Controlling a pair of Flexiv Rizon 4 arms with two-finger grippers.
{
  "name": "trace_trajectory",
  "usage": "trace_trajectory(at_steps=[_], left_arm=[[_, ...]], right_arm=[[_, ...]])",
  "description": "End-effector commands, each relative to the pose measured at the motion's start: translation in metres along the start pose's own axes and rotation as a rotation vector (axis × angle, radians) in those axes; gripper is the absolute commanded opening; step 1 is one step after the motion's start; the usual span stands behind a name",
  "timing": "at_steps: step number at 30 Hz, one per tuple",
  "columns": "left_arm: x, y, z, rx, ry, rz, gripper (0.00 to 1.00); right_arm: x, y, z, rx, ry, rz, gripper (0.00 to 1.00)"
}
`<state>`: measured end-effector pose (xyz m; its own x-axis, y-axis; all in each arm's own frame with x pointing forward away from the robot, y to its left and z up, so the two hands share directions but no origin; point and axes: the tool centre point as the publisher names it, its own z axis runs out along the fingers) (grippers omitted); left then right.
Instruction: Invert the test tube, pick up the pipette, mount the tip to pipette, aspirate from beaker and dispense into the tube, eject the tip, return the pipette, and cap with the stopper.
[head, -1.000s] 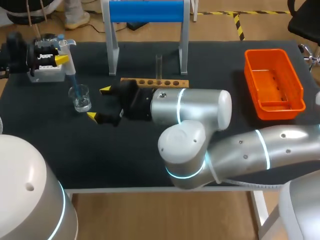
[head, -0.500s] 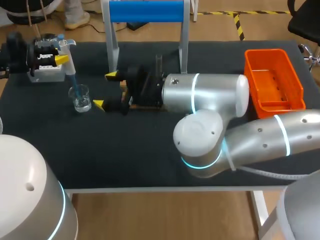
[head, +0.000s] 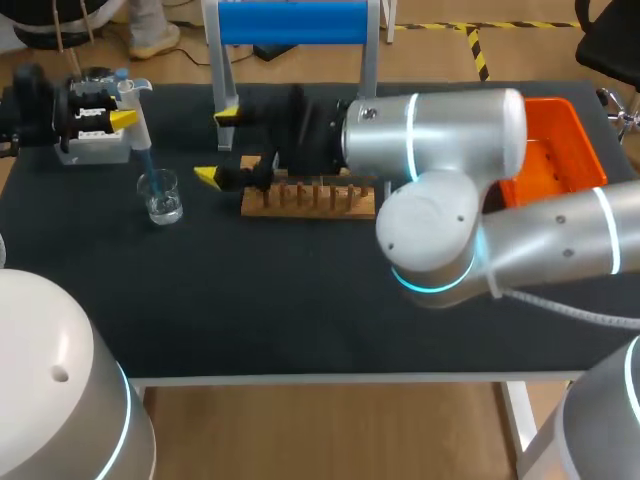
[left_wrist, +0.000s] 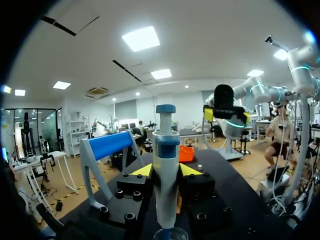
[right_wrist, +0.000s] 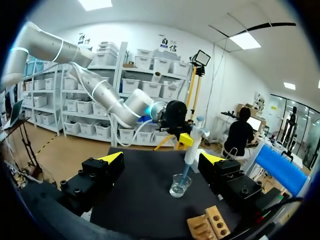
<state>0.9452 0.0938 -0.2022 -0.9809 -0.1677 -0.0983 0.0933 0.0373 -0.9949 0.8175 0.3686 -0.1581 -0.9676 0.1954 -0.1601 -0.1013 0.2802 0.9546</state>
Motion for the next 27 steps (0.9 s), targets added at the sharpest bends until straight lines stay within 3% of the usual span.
trace_trajectory(at_steps=[1, 15, 27], left_arm=[[0.0, 0.0, 0.0, 0.001, 0.001, 0.001, 0.0], [0.0, 0.0, 0.0, 0.001, 0.001, 0.001, 0.0], [0.0, 0.0, 0.0, 0.001, 0.001, 0.001, 0.0]], right_arm=[[-0.014, 0.013, -0.015, 0.097, 0.24, 0.002, 1.0], [-0.041, 0.047, 0.007, 0.022, 0.369, 0.014, 1.0], [-0.061, 0.058, 0.026, 0.035, 0.404, -0.023, 1.0]])
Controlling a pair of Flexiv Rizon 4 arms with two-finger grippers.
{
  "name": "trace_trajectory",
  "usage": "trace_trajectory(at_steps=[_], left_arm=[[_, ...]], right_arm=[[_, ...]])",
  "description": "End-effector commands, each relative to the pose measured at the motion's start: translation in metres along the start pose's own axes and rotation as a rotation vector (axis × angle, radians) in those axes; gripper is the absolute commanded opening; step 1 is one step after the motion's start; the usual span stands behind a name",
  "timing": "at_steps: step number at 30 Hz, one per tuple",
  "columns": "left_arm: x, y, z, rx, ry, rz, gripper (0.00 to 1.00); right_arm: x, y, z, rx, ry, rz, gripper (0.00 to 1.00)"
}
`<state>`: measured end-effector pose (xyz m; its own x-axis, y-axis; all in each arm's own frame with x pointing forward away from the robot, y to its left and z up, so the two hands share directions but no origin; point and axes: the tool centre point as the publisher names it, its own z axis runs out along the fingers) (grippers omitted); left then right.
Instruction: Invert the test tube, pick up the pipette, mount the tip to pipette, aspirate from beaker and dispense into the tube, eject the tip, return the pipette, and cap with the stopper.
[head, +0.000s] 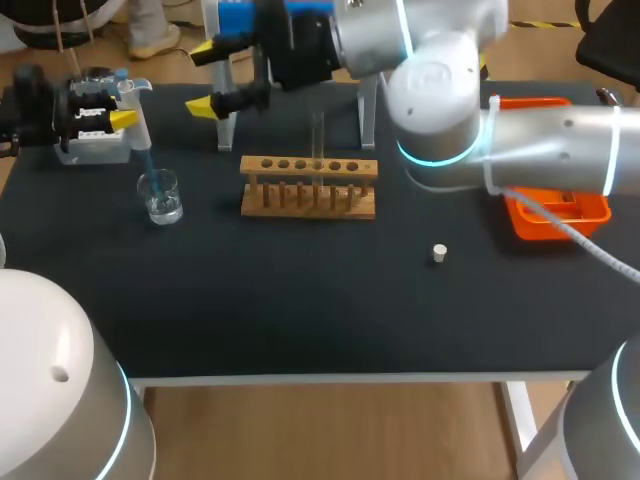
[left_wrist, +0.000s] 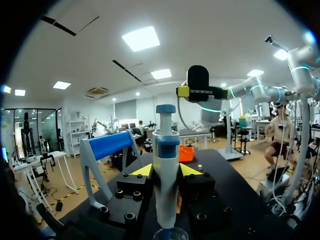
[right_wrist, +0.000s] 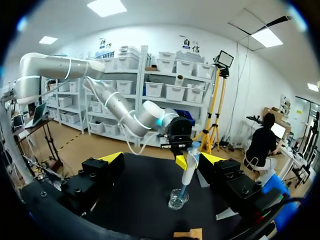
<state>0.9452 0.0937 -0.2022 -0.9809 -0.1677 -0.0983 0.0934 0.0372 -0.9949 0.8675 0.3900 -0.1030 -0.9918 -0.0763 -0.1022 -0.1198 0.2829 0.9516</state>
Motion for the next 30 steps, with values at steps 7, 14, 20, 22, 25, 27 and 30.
trace_trajectory(at_steps=[7, 14, 20, 22, 25, 27, 30], left_arm=[[0.0, 0.0, 0.0, 0.001, 0.0, 0.001, 0.0], [0.0, 0.0, 0.0, 0.001, 0.0, 0.001, 0.0], [0.0, 0.0, 0.0, 0.001, 0.0, 0.001, 0.0], [0.0, 0.0, 0.0, 0.001, 0.0, 0.001, 0.0], [0.0, 0.0, 0.0, 0.001, 0.0, 0.001, 0.0], [0.0, 0.0, 0.0, 0.001, 0.0, 0.001, 0.0], [0.0, 0.0, 0.0, 0.001, 0.0, 0.001, 0.0]], right_arm=[[-0.026, 0.01, 0.01, 0.041, 0.12, -0.009, 1.0], [-0.039, 0.009, 0.016, 0.018, 0.06, 0.032, 0.0], [-0.044, 0.006, 0.022, 0.026, 0.002, 0.056, 0.0], [-0.045, 0.006, 0.024, 0.031, -0.026, 0.068, 0.0], [-0.047, 0.006, 0.026, 0.035, -0.042, 0.08, 0.0], [-0.048, 0.007, 0.028, 0.04, -0.047, 0.076, 0.0], [-0.048, 0.01, 0.032, 0.051, -0.043, 0.068, 0.0]])
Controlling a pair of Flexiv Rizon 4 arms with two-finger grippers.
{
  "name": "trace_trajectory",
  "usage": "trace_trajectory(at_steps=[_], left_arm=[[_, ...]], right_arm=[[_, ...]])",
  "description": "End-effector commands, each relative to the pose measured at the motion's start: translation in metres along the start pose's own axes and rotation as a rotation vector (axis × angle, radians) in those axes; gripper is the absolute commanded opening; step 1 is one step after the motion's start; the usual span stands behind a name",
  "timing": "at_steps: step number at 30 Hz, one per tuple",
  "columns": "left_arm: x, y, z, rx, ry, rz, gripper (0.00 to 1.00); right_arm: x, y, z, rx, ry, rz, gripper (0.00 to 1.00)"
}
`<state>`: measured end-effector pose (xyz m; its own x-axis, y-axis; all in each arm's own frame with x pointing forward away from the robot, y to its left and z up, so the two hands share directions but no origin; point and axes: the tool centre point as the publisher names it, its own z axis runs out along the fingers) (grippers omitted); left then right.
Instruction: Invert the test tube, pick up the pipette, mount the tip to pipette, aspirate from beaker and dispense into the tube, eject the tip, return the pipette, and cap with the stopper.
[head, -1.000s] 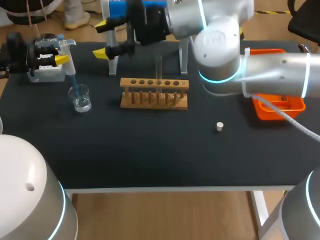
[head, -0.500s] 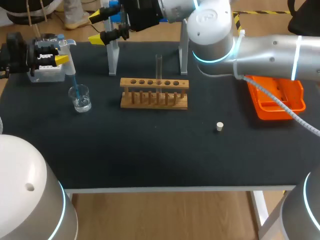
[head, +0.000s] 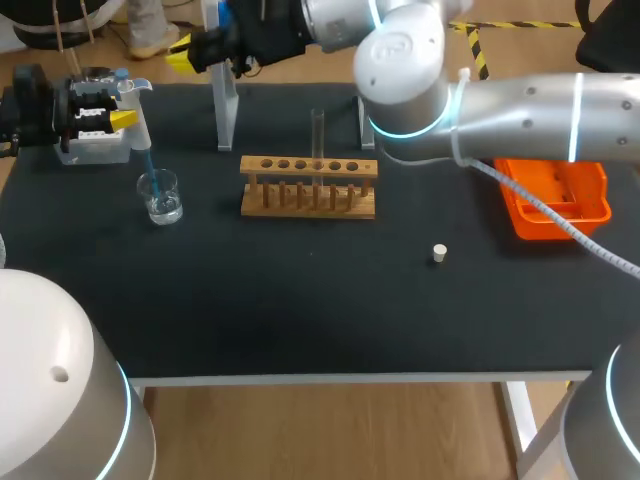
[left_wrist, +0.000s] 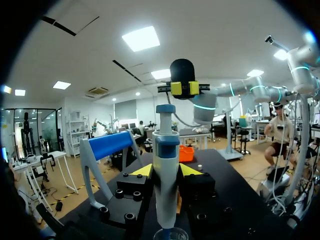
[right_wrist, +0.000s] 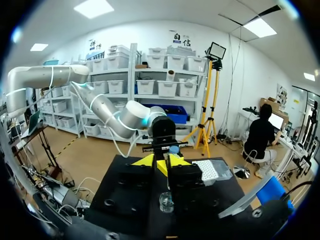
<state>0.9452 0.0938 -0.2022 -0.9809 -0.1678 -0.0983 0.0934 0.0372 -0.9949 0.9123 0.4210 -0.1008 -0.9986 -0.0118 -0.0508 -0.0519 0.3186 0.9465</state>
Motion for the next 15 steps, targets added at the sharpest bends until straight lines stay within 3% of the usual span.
trace_trajectory(at_steps=[1, 15], left_arm=[[0.0, 0.0, 0.0, 0.001, 0.001, 0.001, 0.0], [0.0, 0.0, 0.0, 0.001, 0.001, 0.001, 0.0]], right_arm=[[-0.001, 0.005, 0.006, 0.023, 0.003, -0.007, 0.0], [-0.02, 0.009, 0.032, 0.055, -0.033, 0.023, 0.0]])
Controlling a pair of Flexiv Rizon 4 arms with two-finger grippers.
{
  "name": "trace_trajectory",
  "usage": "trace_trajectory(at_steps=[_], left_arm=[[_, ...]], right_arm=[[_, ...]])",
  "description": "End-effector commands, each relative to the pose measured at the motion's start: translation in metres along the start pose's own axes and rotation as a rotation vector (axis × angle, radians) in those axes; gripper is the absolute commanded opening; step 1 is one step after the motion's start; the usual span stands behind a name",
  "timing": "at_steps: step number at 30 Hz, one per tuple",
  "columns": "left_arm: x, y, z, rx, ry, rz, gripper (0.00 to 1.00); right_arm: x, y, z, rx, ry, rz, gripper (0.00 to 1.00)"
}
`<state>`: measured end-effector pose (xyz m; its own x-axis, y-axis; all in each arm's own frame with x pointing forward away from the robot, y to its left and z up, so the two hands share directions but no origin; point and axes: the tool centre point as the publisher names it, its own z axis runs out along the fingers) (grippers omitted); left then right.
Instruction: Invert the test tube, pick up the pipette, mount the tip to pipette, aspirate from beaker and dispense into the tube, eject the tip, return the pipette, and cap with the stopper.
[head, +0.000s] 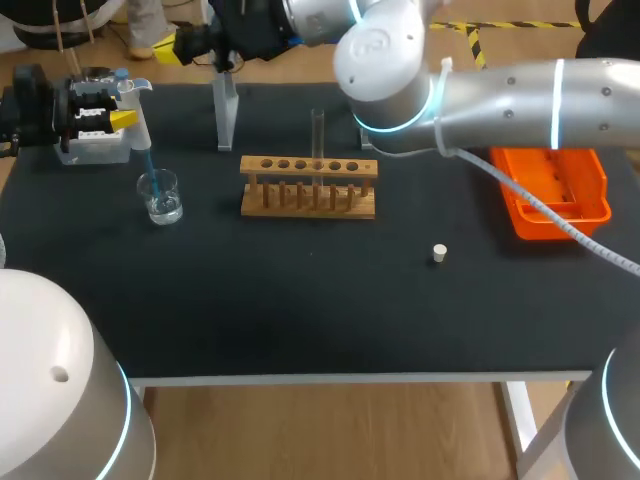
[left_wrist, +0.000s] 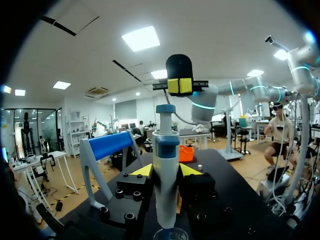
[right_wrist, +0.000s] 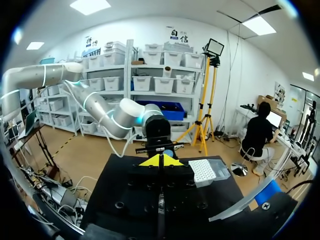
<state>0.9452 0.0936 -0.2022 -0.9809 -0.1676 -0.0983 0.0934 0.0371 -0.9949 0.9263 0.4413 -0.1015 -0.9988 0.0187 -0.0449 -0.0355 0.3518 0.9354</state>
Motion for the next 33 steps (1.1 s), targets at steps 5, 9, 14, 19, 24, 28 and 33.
trace_trajectory(at_steps=[5, 9, 14, 19, 24, 28, 33], left_arm=[[0.0, 0.0, 0.0, 0.001, 0.0, 0.001, 0.0], [0.0, 0.0, 0.0, 0.001, 0.0, 0.001, 0.0], [0.0, 0.0, 0.0, 0.001, 0.0, 0.001, 0.0], [0.0, 0.0, 0.0, 0.001, 0.0, 0.001, 0.0], [0.0, 0.0, 0.0, 0.001, 0.0, 0.001, 0.0], [0.0, 0.0, 0.0, 0.001, 0.0, 0.001, 0.0], [0.0, 0.0, 0.0, 0.001, 0.0, 0.001, 0.0]], right_arm=[[-0.008, 0.008, 0.02, 0.017, -0.01, 0.018, 0.0], [-0.01, 0.01, 0.029, 0.02, -0.008, 0.02, 0.0], [-0.01, 0.009, 0.038, 0.028, -0.005, 0.021, 0.0], [-0.012, 0.008, 0.048, 0.034, -0.004, 0.026, 0.0], [-0.014, 0.008, 0.056, 0.04, -0.005, 0.031, 0.0], [-0.015, 0.008, 0.061, 0.045, -0.004, 0.033, 0.0], [-0.015, 0.01, 0.066, 0.05, -0.002, 0.034, 0.0]])
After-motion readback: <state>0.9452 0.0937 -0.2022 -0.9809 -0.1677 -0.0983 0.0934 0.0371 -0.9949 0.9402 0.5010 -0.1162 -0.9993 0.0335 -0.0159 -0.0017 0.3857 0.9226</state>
